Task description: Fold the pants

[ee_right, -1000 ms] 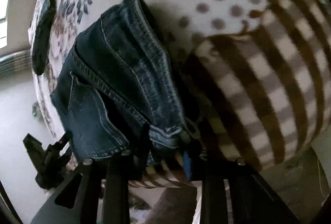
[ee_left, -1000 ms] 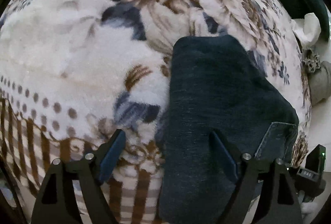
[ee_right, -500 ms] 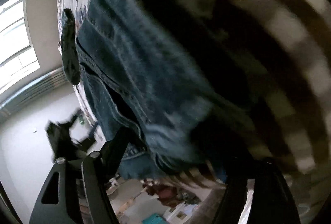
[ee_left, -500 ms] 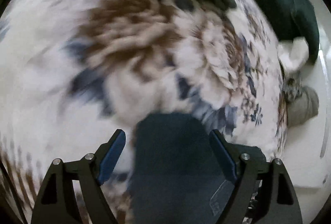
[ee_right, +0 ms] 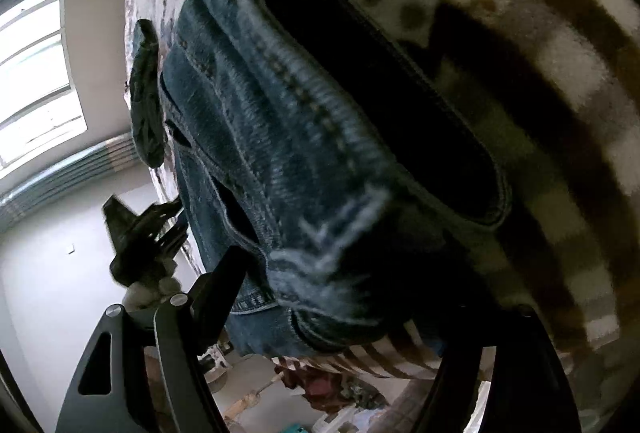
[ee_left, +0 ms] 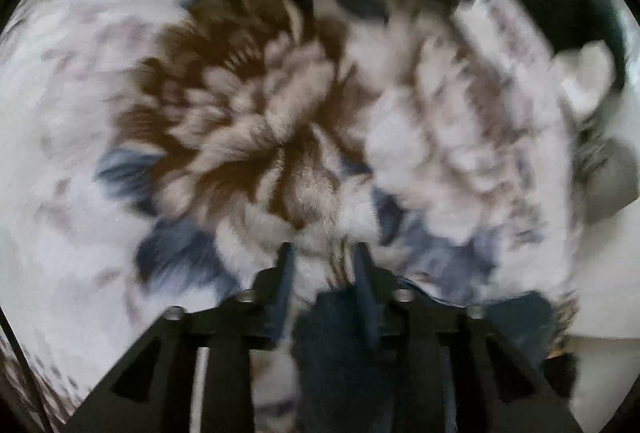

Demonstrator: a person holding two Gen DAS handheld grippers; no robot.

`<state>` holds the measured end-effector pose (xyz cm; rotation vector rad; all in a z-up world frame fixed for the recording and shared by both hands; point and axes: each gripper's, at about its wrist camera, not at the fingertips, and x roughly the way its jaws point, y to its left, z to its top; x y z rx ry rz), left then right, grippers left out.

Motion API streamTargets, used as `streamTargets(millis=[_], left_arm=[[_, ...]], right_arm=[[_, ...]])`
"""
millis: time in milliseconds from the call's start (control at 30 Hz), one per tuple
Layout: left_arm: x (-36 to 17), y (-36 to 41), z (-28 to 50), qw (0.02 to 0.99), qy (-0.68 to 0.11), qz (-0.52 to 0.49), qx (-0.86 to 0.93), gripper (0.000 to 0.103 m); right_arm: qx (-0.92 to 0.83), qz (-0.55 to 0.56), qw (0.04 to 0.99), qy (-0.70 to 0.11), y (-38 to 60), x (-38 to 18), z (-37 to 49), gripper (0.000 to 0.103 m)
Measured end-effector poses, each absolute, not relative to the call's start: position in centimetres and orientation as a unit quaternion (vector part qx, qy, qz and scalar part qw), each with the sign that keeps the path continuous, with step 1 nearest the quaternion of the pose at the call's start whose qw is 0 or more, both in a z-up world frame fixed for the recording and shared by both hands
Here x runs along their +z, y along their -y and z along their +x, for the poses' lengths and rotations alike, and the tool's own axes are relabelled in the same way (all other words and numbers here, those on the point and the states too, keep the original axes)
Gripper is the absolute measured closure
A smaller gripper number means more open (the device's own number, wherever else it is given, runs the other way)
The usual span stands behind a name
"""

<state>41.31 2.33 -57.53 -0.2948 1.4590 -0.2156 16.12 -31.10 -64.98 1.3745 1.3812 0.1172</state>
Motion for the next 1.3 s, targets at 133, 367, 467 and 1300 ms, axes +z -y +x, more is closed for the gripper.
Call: streamTargets(millis=[133,367,467,1300], left_arm=[[-55.9,-4.9,36.3,0.734,-0.629,-0.230,-0.111,0.024],[-62.1,-3.2,31.3,0.651,-0.675,-0.321,-0.133,0.024],[-62.1,-2.1,31.3,0.661,-0.674,-0.297,-0.144,0.009],[-44.1,-1.5,37.1,0.740,-0.591,-0.258,-0.191,0.077]], right_arm=[[0.064,0.580,0.571,-0.578,30.8,-65.2,15.8,0.018],[0.117,0.606,0.591,-0.520,29.6,-64.3,17.6,0.017],[0.107,0.580,0.593,-0.548,29.1,-66.1,18.0,0.017],[0.120,0.537,0.678,-0.488,25.2,-50.4,26.1,0.059]])
